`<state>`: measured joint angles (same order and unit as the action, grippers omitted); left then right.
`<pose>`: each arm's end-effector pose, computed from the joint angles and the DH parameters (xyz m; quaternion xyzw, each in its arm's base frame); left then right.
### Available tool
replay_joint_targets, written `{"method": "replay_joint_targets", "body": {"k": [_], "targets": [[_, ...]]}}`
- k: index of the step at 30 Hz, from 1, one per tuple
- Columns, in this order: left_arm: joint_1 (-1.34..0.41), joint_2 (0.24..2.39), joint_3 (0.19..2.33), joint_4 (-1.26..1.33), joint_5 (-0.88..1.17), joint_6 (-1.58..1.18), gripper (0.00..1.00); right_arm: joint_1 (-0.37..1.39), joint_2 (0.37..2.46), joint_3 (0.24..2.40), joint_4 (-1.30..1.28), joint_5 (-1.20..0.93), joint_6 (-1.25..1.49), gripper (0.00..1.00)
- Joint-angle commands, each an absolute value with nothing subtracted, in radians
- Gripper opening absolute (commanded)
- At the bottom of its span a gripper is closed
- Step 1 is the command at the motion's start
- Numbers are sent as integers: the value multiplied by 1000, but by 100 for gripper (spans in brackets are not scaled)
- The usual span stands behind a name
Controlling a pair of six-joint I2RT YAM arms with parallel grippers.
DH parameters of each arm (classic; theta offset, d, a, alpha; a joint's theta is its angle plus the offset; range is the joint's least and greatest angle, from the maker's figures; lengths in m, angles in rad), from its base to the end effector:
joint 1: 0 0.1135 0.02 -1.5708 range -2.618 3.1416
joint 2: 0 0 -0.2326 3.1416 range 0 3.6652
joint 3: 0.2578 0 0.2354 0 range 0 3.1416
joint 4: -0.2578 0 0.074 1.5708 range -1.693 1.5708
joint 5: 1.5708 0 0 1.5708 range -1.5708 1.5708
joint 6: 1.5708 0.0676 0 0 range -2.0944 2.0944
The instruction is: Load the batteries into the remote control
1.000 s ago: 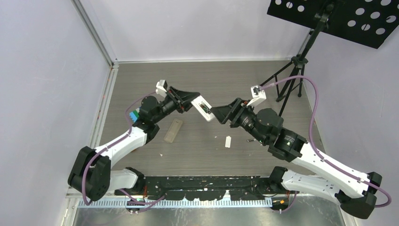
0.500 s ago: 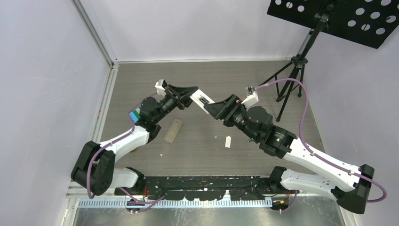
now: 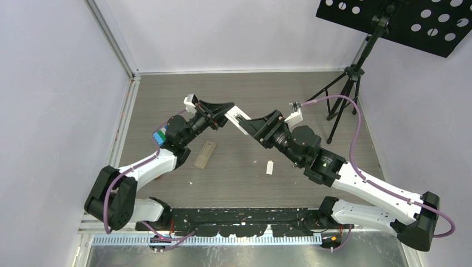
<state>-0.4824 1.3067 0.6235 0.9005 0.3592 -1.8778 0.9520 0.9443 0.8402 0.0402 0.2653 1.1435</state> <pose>0.2616 -0.1638 0.2705 -0.2891 0.5617 -0.7519 0.1887 0.1625 0.1976 0.3291 0.1592 0.7110 0.5393 0.4223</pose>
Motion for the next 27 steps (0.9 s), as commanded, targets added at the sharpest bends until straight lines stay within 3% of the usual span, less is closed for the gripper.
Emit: {"method": "replay_joint_targets", "body": {"k": [1,27], "targets": [[-477,1308,624,986,370,-1880,0,954,947,843,124,300,1164,66],[-484,1304,639,1004,392,-1863,0,935,1013,835,49,328,1278,30]]}}
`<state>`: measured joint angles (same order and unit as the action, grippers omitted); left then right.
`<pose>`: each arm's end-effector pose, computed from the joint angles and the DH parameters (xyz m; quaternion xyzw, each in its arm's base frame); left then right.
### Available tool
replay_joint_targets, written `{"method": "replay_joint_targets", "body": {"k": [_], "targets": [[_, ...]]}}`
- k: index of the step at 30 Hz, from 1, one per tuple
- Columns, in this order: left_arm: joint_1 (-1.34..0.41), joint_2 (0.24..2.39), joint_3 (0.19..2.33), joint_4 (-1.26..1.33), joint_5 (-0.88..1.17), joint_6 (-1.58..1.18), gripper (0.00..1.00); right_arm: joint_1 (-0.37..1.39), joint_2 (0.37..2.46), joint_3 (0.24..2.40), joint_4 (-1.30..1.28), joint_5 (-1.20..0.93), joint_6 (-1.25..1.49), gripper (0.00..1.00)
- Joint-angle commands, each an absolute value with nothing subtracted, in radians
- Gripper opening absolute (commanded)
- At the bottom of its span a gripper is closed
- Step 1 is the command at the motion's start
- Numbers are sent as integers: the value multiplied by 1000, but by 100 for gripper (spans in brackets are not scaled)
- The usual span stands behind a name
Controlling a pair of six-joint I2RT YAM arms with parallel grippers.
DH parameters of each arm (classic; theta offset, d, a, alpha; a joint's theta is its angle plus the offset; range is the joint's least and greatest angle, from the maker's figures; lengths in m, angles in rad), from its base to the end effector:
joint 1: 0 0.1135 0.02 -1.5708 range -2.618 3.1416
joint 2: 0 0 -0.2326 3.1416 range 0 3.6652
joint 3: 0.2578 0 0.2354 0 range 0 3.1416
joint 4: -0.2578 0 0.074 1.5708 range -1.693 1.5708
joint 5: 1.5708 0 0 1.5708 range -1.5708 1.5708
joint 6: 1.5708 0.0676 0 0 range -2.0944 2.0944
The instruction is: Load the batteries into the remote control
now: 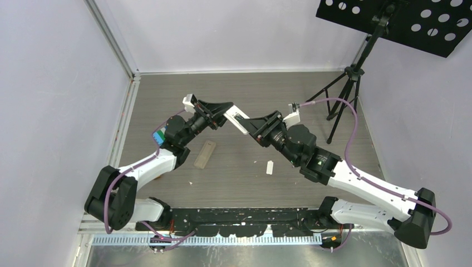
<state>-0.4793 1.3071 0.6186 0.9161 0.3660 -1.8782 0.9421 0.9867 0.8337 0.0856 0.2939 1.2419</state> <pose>0.2611 -0.1630 0.2707 -0.2849 0.5599 -0.7546 0.1895 0.1712 0.2022 0.3228 0.2068 0.6996 0.5503 0.4062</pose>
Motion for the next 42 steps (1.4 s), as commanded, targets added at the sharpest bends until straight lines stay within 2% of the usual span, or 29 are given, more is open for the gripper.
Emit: {"method": "replay_joint_targets", "body": {"k": [1,12,14,18,21,23,30,35,42], "targets": [[-485,1304,641,1005,393,-1856,0,934,1021,839,29,327,1283,29],[-483,1294,664,1002,390,-1764,0,928,1035,820,-122,315,1295,30],[-482,1289,667,996,401,-1710,0,923,1015,813,-119,313,1275,39],[-474,1281,685,937,478,-1564,0,907,959,784,-17,241,1173,67],[-467,1286,699,869,552,-1459,0,897,913,757,92,154,1089,79],[-463,1291,702,853,592,-1407,0,896,884,741,117,122,1046,83],[-454,1311,714,882,713,-1345,0,882,827,718,61,111,976,82],[-454,1302,728,865,748,-1323,0,881,843,735,-1,45,849,69],[-454,1292,729,849,757,-1324,0,881,901,764,-55,-33,780,57]]}}
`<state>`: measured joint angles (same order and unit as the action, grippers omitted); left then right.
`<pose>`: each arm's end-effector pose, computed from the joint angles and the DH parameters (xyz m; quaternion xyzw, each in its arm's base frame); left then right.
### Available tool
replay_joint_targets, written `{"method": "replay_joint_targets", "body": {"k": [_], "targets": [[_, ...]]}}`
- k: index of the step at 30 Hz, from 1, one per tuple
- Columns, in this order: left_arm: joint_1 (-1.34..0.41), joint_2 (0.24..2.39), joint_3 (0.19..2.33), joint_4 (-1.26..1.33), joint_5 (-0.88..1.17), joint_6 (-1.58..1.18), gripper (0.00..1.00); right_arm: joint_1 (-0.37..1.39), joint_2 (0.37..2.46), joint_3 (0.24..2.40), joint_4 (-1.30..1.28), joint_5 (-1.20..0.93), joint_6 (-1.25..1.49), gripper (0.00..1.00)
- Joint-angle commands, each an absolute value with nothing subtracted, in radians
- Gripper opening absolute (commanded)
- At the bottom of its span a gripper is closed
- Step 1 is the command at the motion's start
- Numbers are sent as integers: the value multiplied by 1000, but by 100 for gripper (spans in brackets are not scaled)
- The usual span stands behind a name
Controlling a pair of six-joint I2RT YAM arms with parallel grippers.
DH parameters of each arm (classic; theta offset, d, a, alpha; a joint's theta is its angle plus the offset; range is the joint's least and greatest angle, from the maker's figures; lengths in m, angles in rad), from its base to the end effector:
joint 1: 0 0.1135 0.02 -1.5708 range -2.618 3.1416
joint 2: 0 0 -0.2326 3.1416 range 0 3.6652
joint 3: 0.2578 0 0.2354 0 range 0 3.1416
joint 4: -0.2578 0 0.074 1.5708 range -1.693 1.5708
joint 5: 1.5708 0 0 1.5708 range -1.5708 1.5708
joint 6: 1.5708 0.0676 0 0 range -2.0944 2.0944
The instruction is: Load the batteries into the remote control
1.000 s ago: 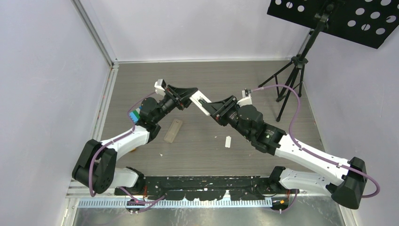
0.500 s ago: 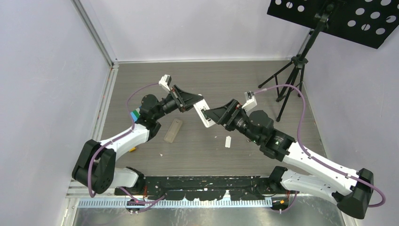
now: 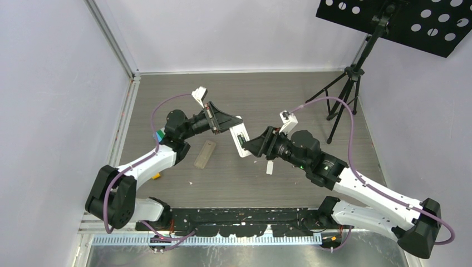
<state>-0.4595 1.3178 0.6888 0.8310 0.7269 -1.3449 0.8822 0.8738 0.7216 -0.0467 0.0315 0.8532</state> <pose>0.2518 -0.1747 0.2783 -0.0042 0.6519 -0.7076 0.2726 0.1564 0.1867 0.2887 -0.0012 0.7738 0.4753 0.4188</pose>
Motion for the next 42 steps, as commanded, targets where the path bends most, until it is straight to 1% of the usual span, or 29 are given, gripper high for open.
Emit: {"method": "replay_joint_targets", "body": {"k": [1,5,10,16,21,25,27,28,33,37,40,42], "targets": [[-454,1289,729,848,758,-1324,0,881,909,764,-50,-36,779,56],[-454,1282,730,845,760,-1327,0,881,936,762,-33,-43,779,51],[-454,1274,738,846,773,-1333,0,881,965,771,-66,-5,786,39],[-454,1251,739,850,790,-1320,0,876,1009,792,-146,117,825,28],[-454,1230,735,844,805,-1301,0,860,1025,819,-235,202,898,22],[-454,1215,733,834,811,-1282,0,833,1056,841,-299,216,938,22],[-454,1210,734,823,812,-1271,0,827,1067,840,-291,188,933,23],[-454,1207,735,812,811,-1263,0,825,1065,836,-276,164,926,25],[-454,1187,742,705,799,-1180,0,801,1007,787,-151,19,892,42],[-454,1169,747,625,785,-1122,0,763,956,758,-64,-102,884,51],[-454,1169,749,611,787,-1109,0,753,940,747,-11,-174,881,58],[-454,1170,749,613,790,-1106,0,751,935,748,-6,-188,886,61]]}}
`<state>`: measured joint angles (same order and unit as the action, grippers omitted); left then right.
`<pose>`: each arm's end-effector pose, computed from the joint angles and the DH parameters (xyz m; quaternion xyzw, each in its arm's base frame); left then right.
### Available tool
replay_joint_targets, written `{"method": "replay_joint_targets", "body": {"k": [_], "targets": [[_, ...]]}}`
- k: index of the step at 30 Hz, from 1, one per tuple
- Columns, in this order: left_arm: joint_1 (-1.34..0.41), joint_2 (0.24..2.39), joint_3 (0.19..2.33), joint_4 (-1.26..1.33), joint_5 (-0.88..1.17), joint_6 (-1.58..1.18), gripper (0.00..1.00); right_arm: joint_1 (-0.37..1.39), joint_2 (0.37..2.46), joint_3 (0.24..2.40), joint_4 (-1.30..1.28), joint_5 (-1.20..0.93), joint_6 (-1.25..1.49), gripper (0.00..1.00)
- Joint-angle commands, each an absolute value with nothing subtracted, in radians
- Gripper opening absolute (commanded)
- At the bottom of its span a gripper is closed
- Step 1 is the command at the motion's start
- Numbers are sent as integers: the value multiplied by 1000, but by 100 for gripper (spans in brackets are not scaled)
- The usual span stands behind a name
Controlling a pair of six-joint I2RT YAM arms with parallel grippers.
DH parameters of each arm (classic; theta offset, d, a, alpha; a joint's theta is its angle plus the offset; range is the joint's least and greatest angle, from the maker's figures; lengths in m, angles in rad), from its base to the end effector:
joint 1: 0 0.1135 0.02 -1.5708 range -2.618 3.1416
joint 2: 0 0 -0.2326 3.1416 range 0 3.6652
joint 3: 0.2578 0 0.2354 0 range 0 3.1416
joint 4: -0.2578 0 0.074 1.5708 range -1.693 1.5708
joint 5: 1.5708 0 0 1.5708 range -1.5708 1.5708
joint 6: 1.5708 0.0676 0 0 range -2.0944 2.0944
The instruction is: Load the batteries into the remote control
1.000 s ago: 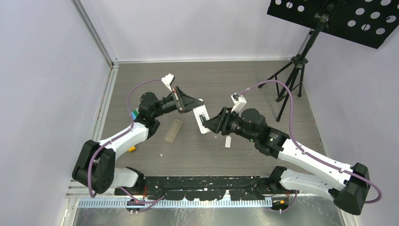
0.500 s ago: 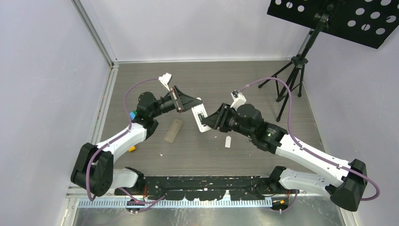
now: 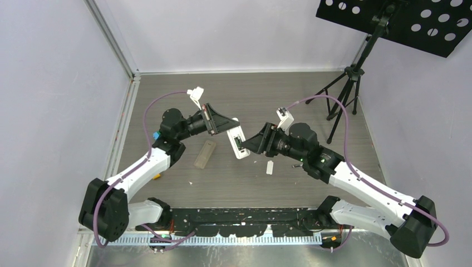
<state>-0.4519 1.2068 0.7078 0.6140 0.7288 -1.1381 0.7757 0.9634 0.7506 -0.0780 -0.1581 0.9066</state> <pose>0.2407 -0.1669 0.2889 0.0415 0.6749 -0.6640 0.3192 0.1762 0.1877 0.2747 0.0052 0.8010 0.4860 0.3496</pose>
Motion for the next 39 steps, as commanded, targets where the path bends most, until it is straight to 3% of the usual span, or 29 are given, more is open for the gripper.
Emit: {"method": "replay_joint_targets", "body": {"k": [1,15,19,24,33,37,39], "targets": [[-454,1169,749,616,795,-1103,0,750,933,747,10,-189,887,61],[-454,1151,750,577,835,-1025,0,747,952,772,23,-216,857,62],[-454,1121,733,442,761,-881,0,746,924,784,-77,-120,837,62],[-454,1115,682,470,723,-848,0,737,921,813,-304,113,830,63],[-454,1139,677,469,713,-849,0,733,1108,876,-637,308,868,62],[-454,1138,666,471,697,-851,0,733,1218,863,-662,305,865,61],[-454,1137,660,470,691,-853,0,733,1262,852,-645,299,870,55]]}}
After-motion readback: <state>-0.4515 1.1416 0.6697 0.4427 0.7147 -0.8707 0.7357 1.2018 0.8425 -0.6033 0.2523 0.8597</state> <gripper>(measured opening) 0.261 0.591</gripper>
